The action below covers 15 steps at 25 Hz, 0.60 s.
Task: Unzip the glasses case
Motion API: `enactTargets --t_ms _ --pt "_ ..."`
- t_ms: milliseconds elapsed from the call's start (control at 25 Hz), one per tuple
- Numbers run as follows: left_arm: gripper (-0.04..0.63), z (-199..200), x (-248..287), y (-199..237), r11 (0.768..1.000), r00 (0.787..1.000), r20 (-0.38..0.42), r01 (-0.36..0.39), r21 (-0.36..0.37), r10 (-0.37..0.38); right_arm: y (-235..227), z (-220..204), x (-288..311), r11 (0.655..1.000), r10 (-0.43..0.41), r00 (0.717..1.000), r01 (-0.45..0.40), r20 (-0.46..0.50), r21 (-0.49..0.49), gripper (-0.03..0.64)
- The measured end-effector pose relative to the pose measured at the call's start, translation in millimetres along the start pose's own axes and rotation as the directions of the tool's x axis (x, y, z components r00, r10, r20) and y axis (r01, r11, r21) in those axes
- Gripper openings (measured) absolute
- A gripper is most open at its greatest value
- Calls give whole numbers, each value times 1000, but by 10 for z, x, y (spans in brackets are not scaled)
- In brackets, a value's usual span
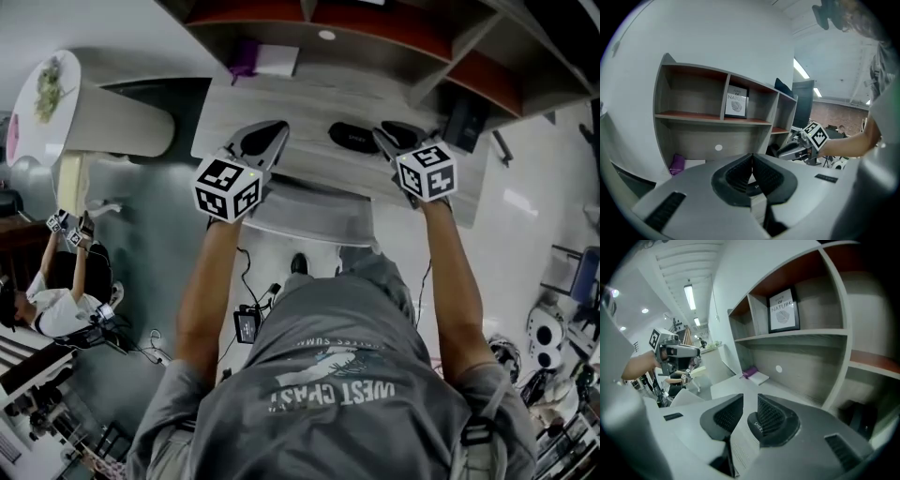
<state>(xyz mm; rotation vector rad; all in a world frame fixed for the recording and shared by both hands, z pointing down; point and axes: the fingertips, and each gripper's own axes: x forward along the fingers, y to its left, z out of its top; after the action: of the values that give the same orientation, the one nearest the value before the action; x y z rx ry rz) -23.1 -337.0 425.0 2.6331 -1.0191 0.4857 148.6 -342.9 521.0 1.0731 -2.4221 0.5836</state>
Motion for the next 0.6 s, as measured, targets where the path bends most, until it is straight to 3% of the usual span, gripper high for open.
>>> enactTargets --t_ms 320,600 --pt "0 -183 122 170 999 997 -73 -17 -43 14 -137 -380 548 995 68 987 -78 -147 -65 193" --pt "0 -284 130 377 997 994 -105 -36 -74 28 -165 -725 1031 967 90 947 -158 -310 -202 307"
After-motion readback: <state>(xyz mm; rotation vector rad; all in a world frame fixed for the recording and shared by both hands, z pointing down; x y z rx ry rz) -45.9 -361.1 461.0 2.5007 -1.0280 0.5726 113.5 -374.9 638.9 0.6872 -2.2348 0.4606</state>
